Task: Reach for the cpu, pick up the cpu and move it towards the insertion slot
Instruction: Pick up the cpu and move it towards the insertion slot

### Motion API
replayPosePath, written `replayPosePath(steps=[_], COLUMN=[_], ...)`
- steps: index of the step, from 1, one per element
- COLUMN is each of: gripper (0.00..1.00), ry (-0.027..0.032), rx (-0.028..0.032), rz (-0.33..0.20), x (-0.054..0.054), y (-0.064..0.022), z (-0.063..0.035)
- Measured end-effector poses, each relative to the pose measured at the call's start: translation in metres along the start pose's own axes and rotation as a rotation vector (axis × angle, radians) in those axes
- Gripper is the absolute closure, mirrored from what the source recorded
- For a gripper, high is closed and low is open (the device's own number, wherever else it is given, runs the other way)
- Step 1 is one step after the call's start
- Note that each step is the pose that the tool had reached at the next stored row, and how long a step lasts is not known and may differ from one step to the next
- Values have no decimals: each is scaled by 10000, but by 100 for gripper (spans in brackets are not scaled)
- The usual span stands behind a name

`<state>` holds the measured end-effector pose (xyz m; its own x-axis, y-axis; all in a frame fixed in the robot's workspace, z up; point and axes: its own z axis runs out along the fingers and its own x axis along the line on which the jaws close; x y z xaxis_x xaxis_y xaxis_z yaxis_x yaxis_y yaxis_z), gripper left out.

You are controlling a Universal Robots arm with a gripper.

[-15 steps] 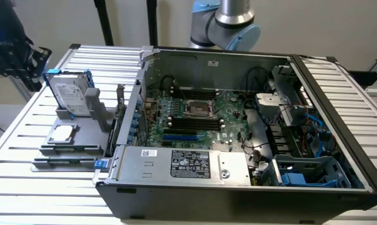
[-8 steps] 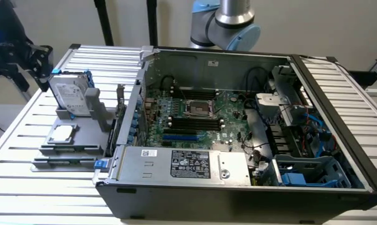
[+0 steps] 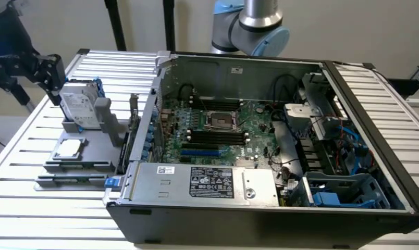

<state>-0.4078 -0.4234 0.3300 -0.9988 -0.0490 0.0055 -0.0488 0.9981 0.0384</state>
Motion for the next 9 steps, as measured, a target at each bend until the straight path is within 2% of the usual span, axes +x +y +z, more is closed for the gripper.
replayPosePath(steps=[9], gripper=[35], ry=[-1], rx=[0], rz=[0], x=[-1], y=[-6], z=[163])
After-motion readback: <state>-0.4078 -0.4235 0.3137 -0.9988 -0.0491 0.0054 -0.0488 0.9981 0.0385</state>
